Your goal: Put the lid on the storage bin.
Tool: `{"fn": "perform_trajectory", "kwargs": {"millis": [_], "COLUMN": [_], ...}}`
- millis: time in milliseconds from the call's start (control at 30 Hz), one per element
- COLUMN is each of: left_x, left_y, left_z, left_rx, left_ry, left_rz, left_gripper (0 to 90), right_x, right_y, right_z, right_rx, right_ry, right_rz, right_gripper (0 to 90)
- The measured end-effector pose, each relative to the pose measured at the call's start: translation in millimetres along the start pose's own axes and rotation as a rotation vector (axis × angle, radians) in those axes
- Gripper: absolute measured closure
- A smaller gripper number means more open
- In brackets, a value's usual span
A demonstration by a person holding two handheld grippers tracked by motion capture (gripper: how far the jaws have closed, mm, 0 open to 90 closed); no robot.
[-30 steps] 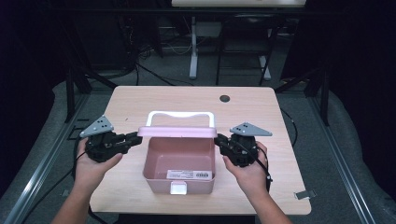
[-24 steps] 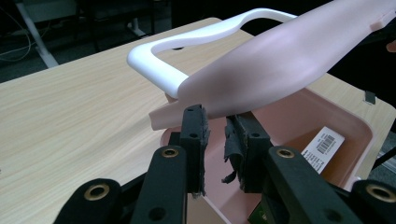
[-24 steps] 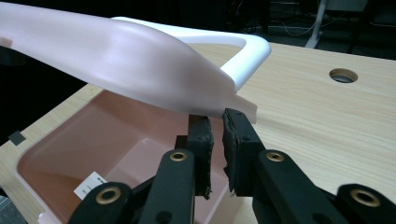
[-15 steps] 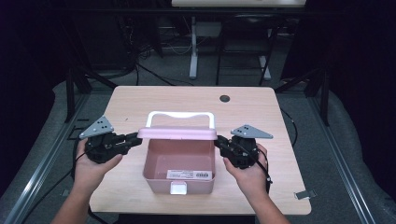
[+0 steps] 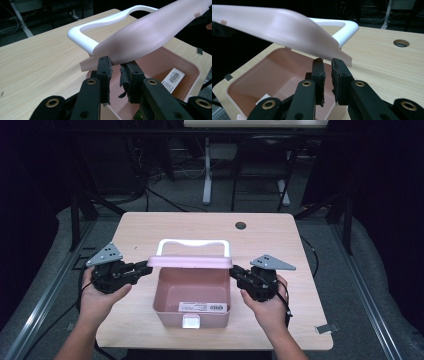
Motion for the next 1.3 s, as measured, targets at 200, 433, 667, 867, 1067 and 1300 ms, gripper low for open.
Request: {"fn": "perform_trajectory", "kwargs": {"millis": [200,433,667,867,1067,1300], "left_x": [0.4,0.1,0.7,0.7,0.2,-1.0], "left_y": [-0.7,-2.3,-2.7,-4.1,-4.9,-6.5], "left_z": [2.1,1.9,1.0,-0.1,-1.6,-5.7], "left_rx": [0.003,0.003,-0.003,-0.001,0.004,0.0], "left_ry": [0.008,0.015,0.013,0.014,0.02,0.025], "left_rz": [0.009,0.01,0.009,0.016,0.015,0.008], "left_gripper": [76.2,75.9,75.5,75.5,75.4,75.2], "right_x": [-1.5,-3.5,-5.6,-6.9,-7.2,-6.8], "right_y": [-2.3,-5.7,-4.7,-10.8,-14.8,-16.2], "right_z": [-2.1,-9.2,-13.2,-15.0,-16.4,-17.1], "right_rx": [0.006,0.021,-0.033,-0.012,0.005,0.006], "right_ry": [0.003,0.013,0.036,0.032,0.035,0.037], "right_rz": [0.017,0.032,0.019,0.007,0.007,-0.004], "right_gripper": [78.8,76.1,75.1,74.4,72.3,71.1]}}
Point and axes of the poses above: each handheld gripper's, and its own axes: x roughly forward along the jaws, z roughly out of its top, y roughly to its left, the point moved 6 cm from there along x, roughly forward along the jaws, and after that the axes turned 9 degrees about -z, right-handed, at the moved point
